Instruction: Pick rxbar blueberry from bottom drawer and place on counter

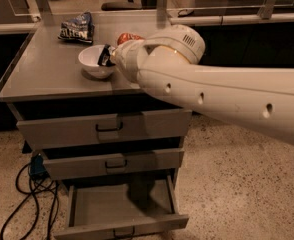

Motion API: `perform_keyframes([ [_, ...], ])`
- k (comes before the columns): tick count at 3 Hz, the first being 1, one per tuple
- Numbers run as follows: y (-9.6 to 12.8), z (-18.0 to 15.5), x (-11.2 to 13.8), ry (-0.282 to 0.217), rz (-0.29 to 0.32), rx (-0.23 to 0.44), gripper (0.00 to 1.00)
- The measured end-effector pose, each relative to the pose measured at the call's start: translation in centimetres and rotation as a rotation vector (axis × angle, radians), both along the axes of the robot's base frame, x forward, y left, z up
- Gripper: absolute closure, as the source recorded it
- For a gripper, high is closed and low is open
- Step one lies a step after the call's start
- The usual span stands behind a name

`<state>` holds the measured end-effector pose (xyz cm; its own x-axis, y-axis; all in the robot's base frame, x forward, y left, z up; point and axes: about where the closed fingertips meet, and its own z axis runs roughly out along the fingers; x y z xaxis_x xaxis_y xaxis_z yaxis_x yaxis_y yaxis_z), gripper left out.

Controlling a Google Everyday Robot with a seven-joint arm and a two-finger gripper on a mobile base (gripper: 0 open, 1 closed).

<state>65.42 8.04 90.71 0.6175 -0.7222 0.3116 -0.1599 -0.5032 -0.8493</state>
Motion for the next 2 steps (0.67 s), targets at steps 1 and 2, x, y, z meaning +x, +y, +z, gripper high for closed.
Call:
perform_keyframes([
  [1,-1.8,-0.1,1.1,-0.009,-0.053,0.008,1.00],
  [2,-3.3,-1.9,6.1,-0.008,-0.088,0.039,1.00],
])
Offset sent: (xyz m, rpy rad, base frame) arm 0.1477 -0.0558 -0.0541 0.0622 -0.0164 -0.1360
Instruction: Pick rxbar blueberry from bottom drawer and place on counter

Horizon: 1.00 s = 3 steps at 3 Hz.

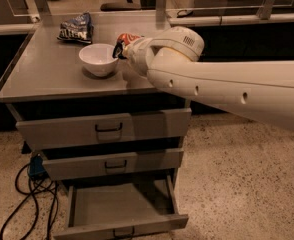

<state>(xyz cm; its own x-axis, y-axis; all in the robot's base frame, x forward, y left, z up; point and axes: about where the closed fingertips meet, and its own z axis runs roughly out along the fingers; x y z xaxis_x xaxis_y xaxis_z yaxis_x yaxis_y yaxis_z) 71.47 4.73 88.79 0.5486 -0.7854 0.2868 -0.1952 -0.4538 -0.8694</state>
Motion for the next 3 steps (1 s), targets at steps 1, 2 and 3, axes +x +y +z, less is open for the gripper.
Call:
perform_keyframes([
  [1,-1.2,-2.6,6.0,0.005,-0.033,0.024,1.00],
  [2,-0.9,-5.6,9.7,0.035,-0.050,0.038,1.00],
  [3,-0.5,-5.6,10.3,0.030,-0.045,0.040,0.81],
])
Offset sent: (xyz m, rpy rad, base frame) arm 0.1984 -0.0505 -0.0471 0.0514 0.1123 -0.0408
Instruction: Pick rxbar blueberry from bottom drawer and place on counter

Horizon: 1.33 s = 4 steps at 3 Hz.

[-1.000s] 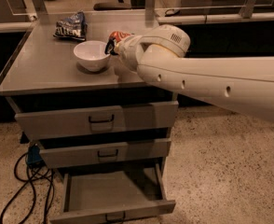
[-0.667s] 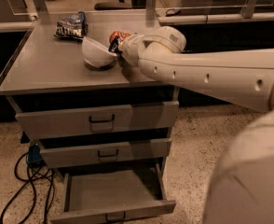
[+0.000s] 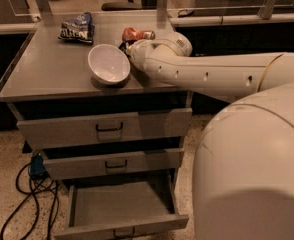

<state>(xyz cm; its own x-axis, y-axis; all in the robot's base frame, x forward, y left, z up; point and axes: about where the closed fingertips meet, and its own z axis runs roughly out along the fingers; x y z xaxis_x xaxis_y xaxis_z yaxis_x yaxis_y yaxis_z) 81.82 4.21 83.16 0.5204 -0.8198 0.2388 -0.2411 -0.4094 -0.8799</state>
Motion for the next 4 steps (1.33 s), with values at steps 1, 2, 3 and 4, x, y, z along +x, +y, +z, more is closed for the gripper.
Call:
perform_keyframes([
  [1,0.00,0.01,-0.02,0.000,0.000,0.000,0.58],
  [2,0.00,0.01,-0.02,0.000,0.000,0.000,0.34],
  [3,0.00,0.01,-0.02,0.000,0.000,0.000,0.11],
  [4,0.01,0.01,-0.02,0.000,0.000,0.000,0.00],
])
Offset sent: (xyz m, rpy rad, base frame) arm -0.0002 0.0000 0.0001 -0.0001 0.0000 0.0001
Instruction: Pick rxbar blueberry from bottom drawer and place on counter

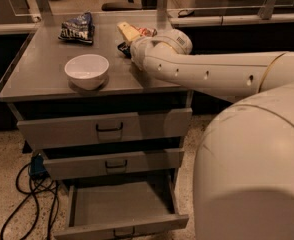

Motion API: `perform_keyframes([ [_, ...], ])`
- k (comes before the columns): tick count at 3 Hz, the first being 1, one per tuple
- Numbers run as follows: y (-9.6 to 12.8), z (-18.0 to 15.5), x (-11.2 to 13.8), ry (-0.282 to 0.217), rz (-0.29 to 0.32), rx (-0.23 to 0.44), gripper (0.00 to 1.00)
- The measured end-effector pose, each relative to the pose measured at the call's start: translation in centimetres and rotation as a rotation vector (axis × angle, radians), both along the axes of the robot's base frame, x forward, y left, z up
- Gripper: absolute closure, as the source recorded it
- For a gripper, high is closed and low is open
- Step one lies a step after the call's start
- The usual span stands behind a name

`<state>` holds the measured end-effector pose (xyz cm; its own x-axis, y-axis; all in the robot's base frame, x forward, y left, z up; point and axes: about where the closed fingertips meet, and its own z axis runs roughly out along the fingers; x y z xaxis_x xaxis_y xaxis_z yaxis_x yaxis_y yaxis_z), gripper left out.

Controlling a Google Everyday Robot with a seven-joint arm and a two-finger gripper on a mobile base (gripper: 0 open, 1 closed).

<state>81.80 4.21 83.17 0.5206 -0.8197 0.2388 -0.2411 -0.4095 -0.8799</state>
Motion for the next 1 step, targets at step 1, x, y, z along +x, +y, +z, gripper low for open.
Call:
perform_keyframes([
  [1,0.00,0.00,0.00,0.000,0.000,0.000,0.00],
])
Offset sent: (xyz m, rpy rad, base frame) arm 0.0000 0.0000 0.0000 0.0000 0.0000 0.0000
